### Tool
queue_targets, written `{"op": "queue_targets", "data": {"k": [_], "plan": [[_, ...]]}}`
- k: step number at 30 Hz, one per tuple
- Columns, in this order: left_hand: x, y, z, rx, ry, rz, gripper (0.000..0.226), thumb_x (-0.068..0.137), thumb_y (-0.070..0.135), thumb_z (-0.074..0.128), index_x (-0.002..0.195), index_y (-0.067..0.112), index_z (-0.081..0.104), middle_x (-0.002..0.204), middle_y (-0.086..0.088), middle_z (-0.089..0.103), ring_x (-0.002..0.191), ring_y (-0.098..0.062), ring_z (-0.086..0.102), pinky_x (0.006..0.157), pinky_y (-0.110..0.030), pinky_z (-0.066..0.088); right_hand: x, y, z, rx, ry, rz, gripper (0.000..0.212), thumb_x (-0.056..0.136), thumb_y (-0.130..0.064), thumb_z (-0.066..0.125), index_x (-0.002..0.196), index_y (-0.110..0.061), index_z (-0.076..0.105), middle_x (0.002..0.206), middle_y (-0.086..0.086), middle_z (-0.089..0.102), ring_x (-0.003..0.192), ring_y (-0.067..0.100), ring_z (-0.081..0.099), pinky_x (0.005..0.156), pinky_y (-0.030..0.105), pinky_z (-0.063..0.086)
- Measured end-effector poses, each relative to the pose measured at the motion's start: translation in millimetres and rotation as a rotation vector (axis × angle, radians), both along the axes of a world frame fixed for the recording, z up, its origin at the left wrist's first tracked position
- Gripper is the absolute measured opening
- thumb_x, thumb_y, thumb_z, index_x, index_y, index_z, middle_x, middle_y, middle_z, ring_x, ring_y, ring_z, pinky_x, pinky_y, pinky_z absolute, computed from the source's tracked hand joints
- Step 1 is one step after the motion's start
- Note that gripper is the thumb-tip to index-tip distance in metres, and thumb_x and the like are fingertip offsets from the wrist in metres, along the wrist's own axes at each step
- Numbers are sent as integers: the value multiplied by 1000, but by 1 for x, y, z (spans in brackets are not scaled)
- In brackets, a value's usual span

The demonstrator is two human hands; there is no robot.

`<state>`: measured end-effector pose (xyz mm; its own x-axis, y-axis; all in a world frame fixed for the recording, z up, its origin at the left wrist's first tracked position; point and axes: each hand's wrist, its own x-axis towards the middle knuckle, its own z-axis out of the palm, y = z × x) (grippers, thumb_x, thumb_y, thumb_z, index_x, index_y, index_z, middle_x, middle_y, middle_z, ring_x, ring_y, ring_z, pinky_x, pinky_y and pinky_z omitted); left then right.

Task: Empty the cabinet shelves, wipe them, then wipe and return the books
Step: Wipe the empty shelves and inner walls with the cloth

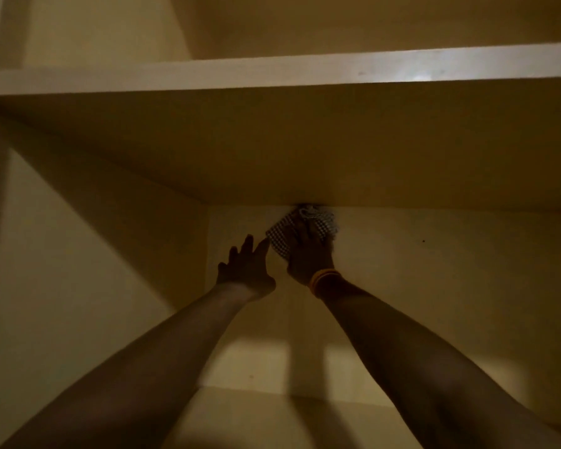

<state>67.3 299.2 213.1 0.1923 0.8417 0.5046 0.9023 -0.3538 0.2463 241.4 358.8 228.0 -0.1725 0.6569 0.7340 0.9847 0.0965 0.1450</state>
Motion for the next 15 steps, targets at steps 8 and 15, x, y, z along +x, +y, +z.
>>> {"op": "queue_targets", "data": {"k": [8,15], "plan": [[18,4,5,73,30,-40,77,102,42,49,161,35,1,170,2,-7,154,-40,5,119,-62,22,-1,1,-1,-115,-496,156,73,92,-31,63,156,-26,30,165,3,23,154,31,10,120,65,3],[43,-9,18,24,76,-61,81,101,29,52,161,36,0,170,1,-13,155,-40,-1,119,-63,19,96,-2,-85,-3,-669,119,84,71,-29,72,150,-34,42,163,0,30,153,31,16,113,71,22]]}}
